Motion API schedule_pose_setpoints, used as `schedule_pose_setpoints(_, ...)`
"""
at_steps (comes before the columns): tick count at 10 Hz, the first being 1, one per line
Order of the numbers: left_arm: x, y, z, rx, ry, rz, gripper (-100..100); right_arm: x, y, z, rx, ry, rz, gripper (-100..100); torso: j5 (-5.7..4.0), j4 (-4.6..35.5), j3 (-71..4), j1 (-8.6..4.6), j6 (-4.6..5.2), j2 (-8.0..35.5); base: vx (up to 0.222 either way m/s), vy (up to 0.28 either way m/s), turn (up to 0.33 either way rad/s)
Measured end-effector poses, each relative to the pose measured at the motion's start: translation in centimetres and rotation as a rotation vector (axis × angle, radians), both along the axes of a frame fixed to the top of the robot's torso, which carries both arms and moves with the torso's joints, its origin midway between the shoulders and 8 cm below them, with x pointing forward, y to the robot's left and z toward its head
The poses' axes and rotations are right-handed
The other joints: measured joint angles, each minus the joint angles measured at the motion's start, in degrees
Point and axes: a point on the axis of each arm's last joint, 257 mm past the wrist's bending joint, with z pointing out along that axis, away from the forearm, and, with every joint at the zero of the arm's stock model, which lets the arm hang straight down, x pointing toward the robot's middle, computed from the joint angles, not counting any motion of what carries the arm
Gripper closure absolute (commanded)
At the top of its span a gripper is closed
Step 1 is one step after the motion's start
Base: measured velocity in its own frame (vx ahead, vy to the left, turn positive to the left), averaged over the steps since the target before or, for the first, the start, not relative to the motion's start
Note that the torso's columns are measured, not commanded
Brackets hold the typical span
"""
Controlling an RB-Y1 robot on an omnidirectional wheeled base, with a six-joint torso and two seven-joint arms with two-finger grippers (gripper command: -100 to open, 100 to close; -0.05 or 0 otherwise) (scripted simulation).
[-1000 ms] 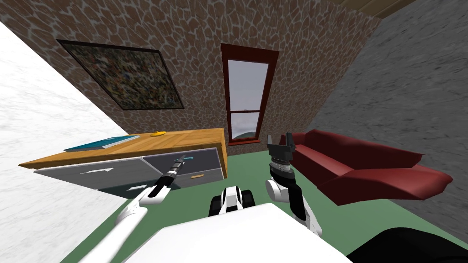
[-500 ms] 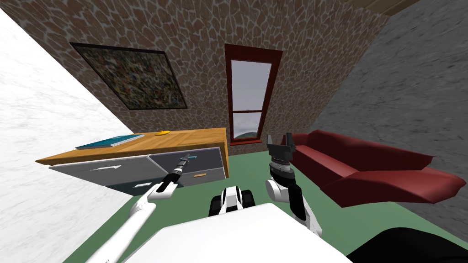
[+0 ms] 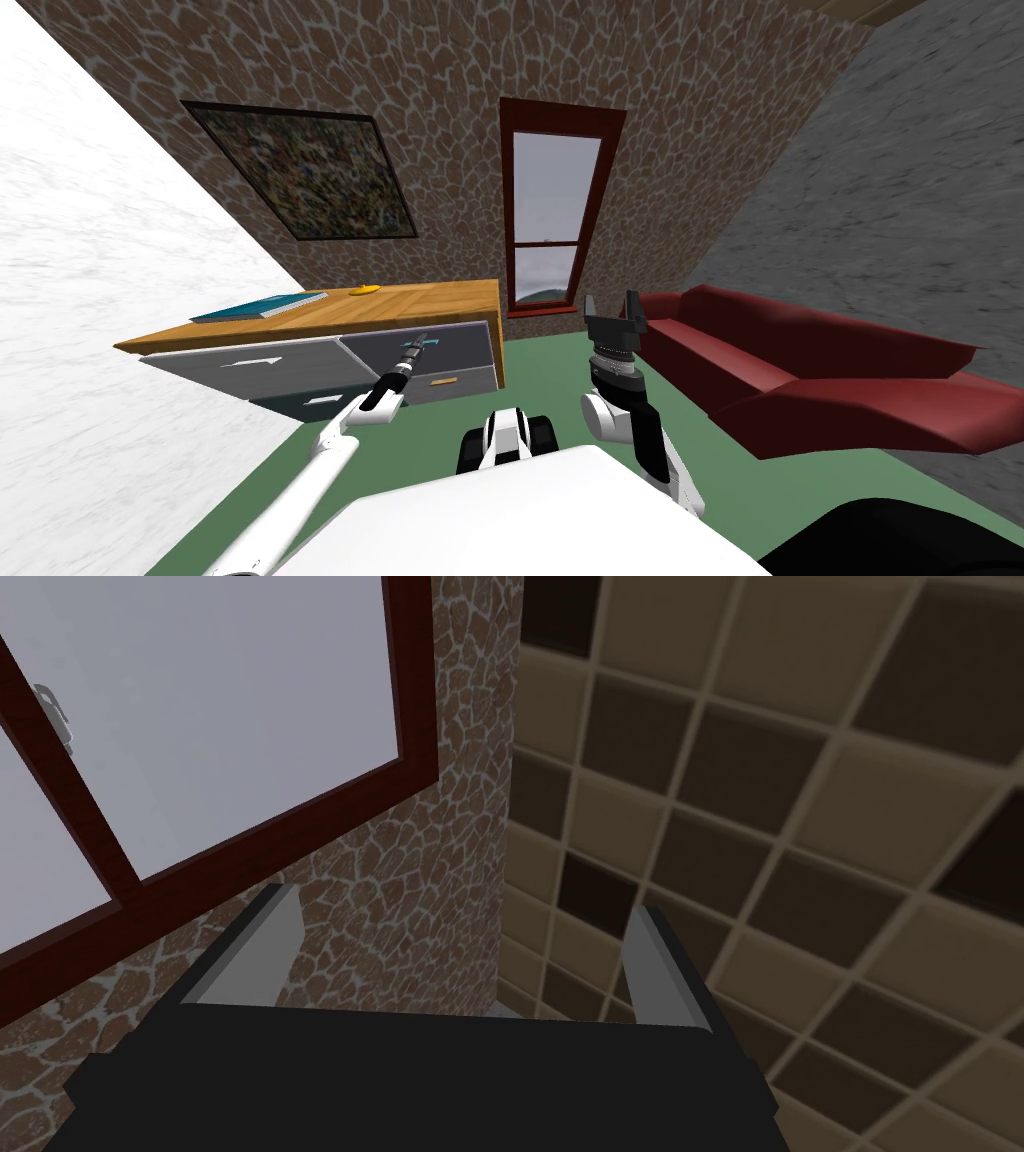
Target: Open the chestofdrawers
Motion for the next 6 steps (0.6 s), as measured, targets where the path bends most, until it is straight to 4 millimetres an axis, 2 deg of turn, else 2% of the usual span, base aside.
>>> schedule_pose_setpoints(1,0.2,-0.7,0.0,0.002,0.004,-0.006,-100,0.0,0.0,0.0,0.0,0.0,0.0,0,-0.01,0.0,0.0,-0.03,0.0,0.0,0.001,0.023,-0.002)
schedule_pose_setpoints(2,0.2,-0.8,0.0,0.005,0.006,-0.006,100,0.0,0.0,0.0,0.0,0.0,0.0,0,-0.03,0.0,0.0,-0.12,0.0,0.0,0.008,-0.042,-0.047)
schedule_pose_setpoints(6,-1.0,2.8,-0.3,0.019,0.007,0.026,100,0.0,0.0,0.0,0.0,0.0,0.0,0,-0.29,0.3,0.2,-0.41,0.09,0.3,0.004,-0.068,-0.025)
